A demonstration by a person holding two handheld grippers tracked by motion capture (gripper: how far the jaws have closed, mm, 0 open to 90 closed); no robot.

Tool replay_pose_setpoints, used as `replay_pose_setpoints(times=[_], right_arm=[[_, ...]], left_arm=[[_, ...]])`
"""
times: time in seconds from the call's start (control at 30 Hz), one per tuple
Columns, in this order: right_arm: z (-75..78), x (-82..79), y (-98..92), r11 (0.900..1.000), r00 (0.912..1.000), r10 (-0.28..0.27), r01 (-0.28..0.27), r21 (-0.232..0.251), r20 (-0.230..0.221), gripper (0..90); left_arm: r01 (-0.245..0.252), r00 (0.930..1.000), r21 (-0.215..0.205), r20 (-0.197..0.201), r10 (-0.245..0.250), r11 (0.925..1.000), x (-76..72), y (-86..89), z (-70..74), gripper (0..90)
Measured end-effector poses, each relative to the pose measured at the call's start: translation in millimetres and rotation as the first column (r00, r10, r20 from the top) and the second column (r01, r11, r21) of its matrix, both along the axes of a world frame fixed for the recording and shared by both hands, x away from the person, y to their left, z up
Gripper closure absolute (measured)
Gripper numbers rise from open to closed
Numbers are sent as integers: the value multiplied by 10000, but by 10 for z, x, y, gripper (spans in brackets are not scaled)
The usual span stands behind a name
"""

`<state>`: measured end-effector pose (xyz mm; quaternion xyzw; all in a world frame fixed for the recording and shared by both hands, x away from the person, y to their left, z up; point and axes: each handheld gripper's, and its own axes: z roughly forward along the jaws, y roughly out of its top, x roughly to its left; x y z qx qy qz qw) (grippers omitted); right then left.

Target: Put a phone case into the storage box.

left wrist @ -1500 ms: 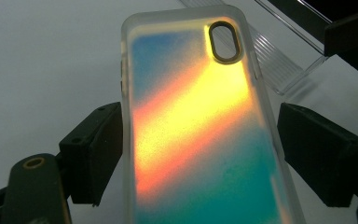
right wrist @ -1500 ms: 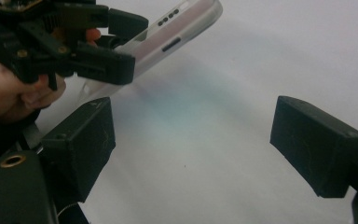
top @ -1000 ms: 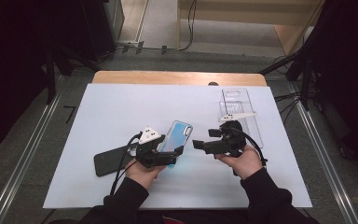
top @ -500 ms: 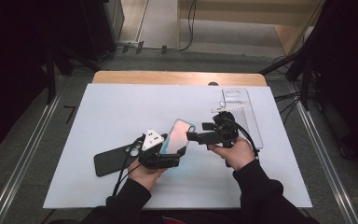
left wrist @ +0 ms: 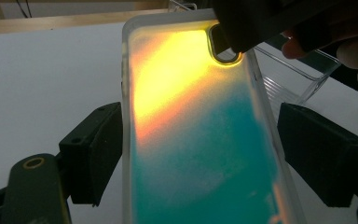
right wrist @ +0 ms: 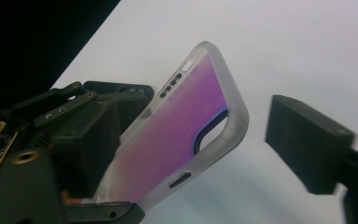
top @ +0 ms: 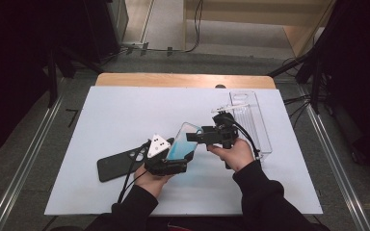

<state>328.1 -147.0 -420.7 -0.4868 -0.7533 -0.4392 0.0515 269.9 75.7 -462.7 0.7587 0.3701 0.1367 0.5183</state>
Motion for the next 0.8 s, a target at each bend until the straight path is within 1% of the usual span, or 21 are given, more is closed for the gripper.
replay_pose_setpoints(times=[0.13, 0.17, 0.27, 0.3, 0.33, 0.37, 0.4, 0.43, 0.47, 0.53, 0.57, 0.63, 0.73, 0.8], right_arm=[[-26, 37, 21, 9997, 9993, 126, -118, 223, -360, 289], [-29, 47, 23, 9995, 9985, 102, -86, 290, -530, 314], [-29, 76, 10, 9986, 9954, -10, 60, 529, -955, 431], [-24, 83, -3, 9979, 9938, -67, 137, 629, -1105, 488], [-18, 88, -16, 9973, 9919, -135, 225, 703, -1263, 517], [-10, 94, -34, 9964, 9893, -243, 356, 770, -1438, 595], [5, 100, -46, 9955, 9838, -331, 480, 812, -1762, 632], [9, 105, -57, 9951, 9825, -344, 507, 849, -1832, 691], [18, 105, -66, 9950, 9817, -369, 535, 844, -1869, 720], [25, 106, -86, 9929, 9799, -395, 604, 1025, -1954, 734], [30, 108, -92, 9919, 9775, -369, 611, 1112, -2075, 740], [35, 112, -102, 9900, 9751, -333, 623, 1266, -2194, 745], [44, 113, -114, 9881, 9735, -293, 625, 1403, -2268, 754], [51, 114, -120, 9866, 9724, -222, 589, 1523, -2322, 760]], left_arm=[[27, 10000, -94, -16, -27, 10000, -16, -4, 15, 162], [31, 10000, -94, -34, -31, 10000, -21, -7, 18, 162], [-23, 9999, -161, -113, 21, 9999, -32, -8, 26, 162], [-4, 9999, -181, -115, 2, 9998, -33, -7, 26, 162], [-6, 9999, -160, -114, 4, 9999, -34, -6, 25, 162], [-11, 10000, -154, -89, 10, 9999, -36, -7, 22, 162], [-10, 10000, -173, -85, 8, 9999, -37, -8, 19, 162], [-2, 10000, -183, -80, 1, 9998, -39, -8, 19, 162], [2, 10000, -199, -53, -3, 9998, -41, -10, 18, 162], [14, 10000, -146, 31, -14, 9999, -46, -15, 20, 162], [31, 10000, -149, 46, -30, 9999, -46, -15, 19, 162], [67, 10000, -308, -15, -68, 9995, -43, -12, 15, 161], [94, 9995, -139, 309, -89, 9999, -52, -15, 21, 160], [109, 9996, 13, 258, -110, 9999, -48, -27, 32, 157]])
